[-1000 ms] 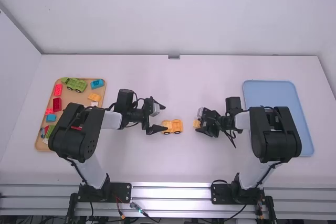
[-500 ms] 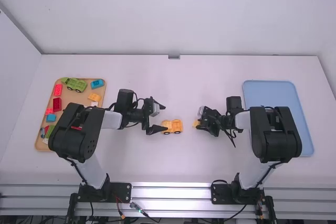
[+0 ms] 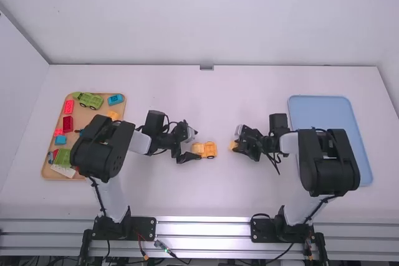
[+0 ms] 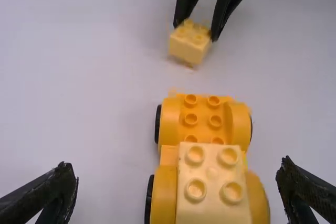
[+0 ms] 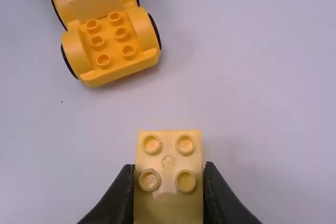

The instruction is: Assemble lego blocks to make yellow taxi

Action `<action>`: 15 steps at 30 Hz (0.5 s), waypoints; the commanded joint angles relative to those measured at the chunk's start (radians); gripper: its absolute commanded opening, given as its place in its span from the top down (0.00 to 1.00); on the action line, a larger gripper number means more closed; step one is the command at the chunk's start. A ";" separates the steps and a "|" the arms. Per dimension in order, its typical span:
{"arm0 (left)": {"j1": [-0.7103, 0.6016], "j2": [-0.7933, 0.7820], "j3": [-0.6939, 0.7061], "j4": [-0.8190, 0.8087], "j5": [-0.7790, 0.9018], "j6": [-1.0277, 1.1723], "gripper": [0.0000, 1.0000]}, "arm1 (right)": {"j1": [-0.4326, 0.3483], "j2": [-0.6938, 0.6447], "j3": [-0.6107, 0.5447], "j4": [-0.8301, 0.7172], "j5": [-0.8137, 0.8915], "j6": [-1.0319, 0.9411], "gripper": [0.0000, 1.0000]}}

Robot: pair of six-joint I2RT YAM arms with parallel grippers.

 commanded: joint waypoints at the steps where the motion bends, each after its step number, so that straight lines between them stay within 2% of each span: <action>1: 0.000 0.031 0.007 0.011 -0.006 -0.017 0.01 | 0.017 -0.056 0.012 -0.001 -0.002 0.007 0.94; 8: -0.035 0.051 0.007 0.016 -0.011 -0.010 0.01 | 0.057 -0.062 0.012 0.013 0.006 0.005 0.92; 15: -0.086 0.070 0.021 0.021 -0.115 -0.017 0.01 | 0.091 -0.062 0.014 0.052 -0.016 0.006 0.89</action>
